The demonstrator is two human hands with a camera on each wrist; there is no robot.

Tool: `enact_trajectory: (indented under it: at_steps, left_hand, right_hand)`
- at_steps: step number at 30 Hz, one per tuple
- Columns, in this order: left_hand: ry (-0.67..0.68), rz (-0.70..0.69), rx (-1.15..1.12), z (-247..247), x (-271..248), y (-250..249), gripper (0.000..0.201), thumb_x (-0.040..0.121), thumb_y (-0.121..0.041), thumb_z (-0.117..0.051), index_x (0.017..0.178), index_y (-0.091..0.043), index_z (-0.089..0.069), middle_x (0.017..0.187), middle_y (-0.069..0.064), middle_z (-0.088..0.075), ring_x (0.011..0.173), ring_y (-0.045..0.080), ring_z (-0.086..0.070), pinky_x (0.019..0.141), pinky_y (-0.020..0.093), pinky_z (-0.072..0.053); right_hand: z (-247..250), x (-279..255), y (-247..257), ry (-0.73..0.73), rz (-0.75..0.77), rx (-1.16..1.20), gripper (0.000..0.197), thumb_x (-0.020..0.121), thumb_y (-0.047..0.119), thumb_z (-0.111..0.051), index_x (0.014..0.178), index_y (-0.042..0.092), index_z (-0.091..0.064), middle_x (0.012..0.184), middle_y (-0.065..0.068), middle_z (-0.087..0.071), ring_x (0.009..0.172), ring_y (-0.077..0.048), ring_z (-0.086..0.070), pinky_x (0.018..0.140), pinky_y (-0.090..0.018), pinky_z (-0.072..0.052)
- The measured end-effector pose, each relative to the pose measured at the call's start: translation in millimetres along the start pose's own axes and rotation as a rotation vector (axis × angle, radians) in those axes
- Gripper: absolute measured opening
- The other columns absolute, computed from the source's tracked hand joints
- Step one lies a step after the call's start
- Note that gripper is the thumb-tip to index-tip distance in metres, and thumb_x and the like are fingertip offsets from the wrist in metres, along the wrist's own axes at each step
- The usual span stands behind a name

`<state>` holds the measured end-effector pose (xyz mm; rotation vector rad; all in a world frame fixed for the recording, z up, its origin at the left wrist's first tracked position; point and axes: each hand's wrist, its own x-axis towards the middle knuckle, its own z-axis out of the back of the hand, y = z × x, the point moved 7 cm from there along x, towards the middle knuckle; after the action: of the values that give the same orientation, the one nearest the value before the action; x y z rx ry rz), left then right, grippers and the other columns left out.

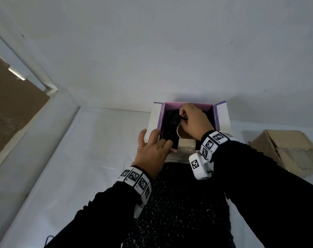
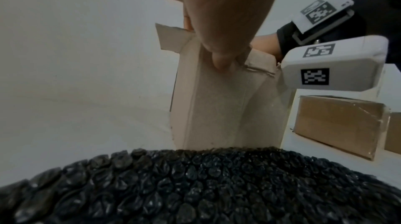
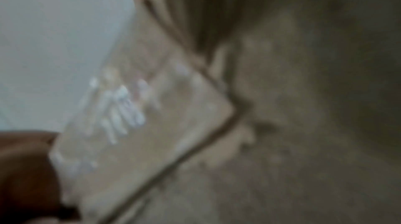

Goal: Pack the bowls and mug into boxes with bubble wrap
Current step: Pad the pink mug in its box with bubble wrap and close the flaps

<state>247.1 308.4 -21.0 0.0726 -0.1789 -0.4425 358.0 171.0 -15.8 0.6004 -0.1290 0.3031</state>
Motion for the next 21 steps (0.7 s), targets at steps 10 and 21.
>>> enact_trajectory:
  at_steps: [10, 21]
  left_hand:
    - [0.187, 0.058, 0.086, 7.1, 15.7, -3.6, 0.026, 0.083, -0.046, -0.061, 0.071, -0.027, -0.071, 0.094, -0.007, -0.057, 0.116, 0.025, -0.041, 0.108, 0.060, 0.008]
    - [0.278, 0.041, 0.113, 5.5, 14.4, -5.9, 0.022, 0.085, -0.039, -0.057, 0.107, -0.033, -0.060, 0.091, -0.013, -0.068, 0.137, 0.026, -0.011, 0.096, 0.066, 0.031]
  right_hand:
    - [-19.8, 3.2, 12.9, 0.306, 0.051, -0.358, 0.049, 0.083, 0.010, -0.052, 0.128, 0.028, -0.055, 0.130, -0.002, -0.056, 0.124, -0.027, -0.040, 0.102, -0.046, -0.030]
    - [-1.8, -11.7, 19.4, 0.335, 0.053, -0.195, 0.048, 0.081, 0.006, -0.054, 0.124, 0.026, -0.059, 0.136, 0.000, -0.050, 0.129, -0.027, -0.035, 0.103, -0.047, -0.033]
